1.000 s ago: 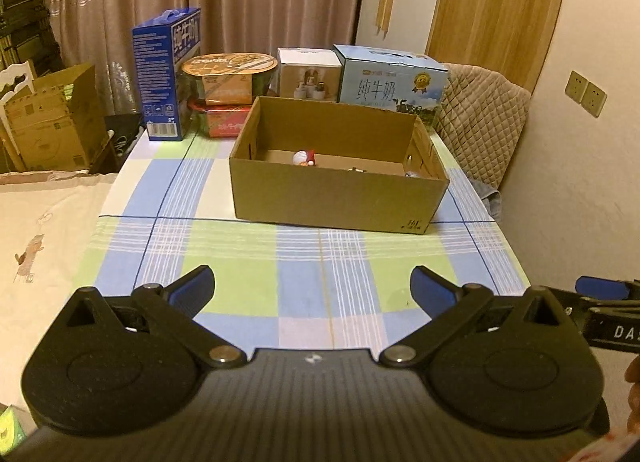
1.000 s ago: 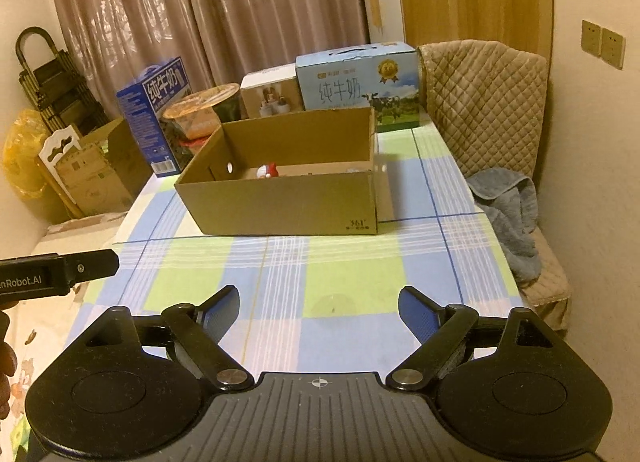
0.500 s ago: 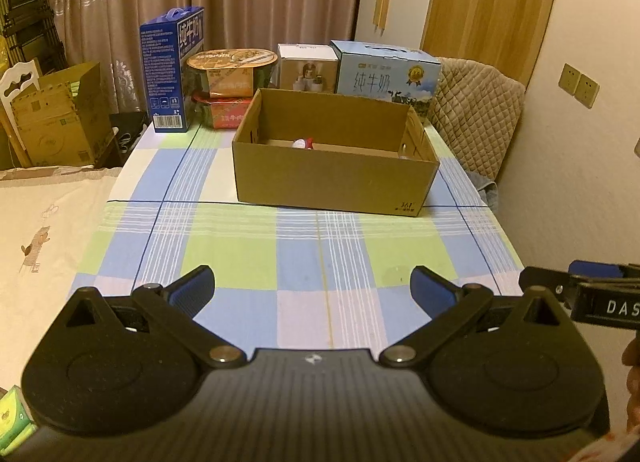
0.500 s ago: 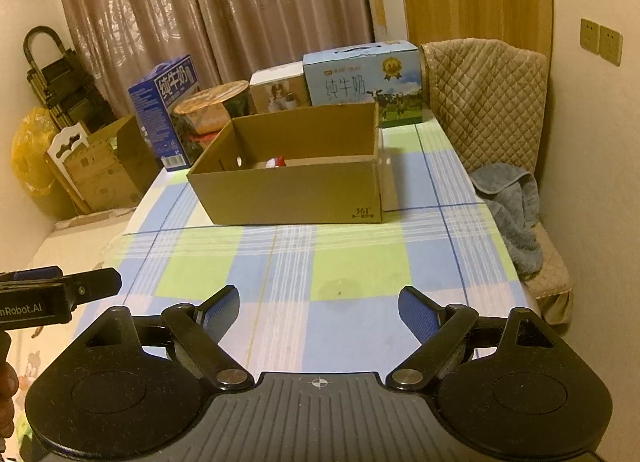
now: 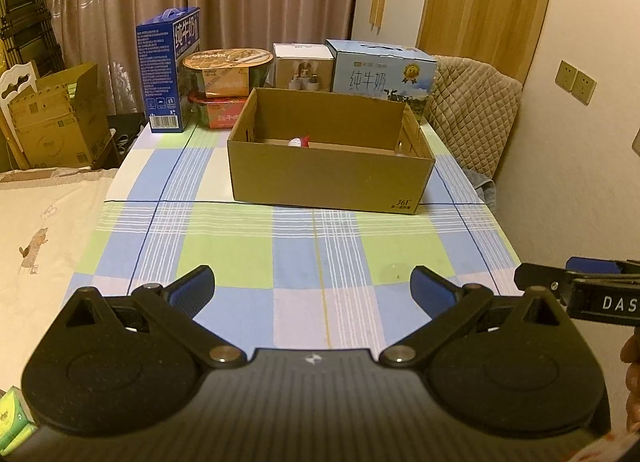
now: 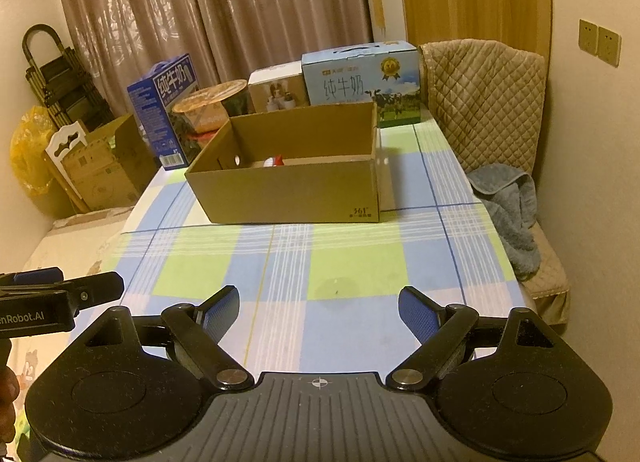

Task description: Organize rigid objects

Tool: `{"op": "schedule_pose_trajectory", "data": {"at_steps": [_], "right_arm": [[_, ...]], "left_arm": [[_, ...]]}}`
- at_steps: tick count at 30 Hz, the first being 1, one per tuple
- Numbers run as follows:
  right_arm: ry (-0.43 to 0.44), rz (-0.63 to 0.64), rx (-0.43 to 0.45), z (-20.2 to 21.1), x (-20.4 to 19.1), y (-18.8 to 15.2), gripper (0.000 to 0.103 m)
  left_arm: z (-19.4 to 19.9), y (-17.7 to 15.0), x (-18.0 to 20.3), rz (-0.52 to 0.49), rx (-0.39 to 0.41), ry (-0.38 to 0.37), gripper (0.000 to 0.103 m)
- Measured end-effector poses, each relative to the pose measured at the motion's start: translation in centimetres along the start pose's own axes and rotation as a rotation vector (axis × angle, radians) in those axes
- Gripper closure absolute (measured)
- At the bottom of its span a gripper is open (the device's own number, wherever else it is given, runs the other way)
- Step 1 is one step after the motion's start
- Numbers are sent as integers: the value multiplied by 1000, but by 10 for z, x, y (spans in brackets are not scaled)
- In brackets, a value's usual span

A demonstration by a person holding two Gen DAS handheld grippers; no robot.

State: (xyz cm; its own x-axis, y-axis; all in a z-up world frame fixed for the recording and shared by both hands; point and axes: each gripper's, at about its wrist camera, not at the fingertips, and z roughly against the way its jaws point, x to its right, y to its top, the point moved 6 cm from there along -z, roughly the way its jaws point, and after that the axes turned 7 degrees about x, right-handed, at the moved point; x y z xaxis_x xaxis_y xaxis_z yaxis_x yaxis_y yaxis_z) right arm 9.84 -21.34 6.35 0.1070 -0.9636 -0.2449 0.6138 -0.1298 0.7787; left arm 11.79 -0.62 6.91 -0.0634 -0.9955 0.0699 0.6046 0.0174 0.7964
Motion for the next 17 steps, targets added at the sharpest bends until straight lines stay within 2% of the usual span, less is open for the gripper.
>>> {"op": "schedule_pose_trajectory", "data": {"at_steps": [12, 17], "right_arm": [[-2, -3, -5, -2, 1, 0, 19], [-3, -9, -7, -3, 4, -2, 19]], "left_arm": [[-4, 1, 5, -3, -3, -18, 1], [-2, 3, 3, 2, 30, -22, 1]]}}
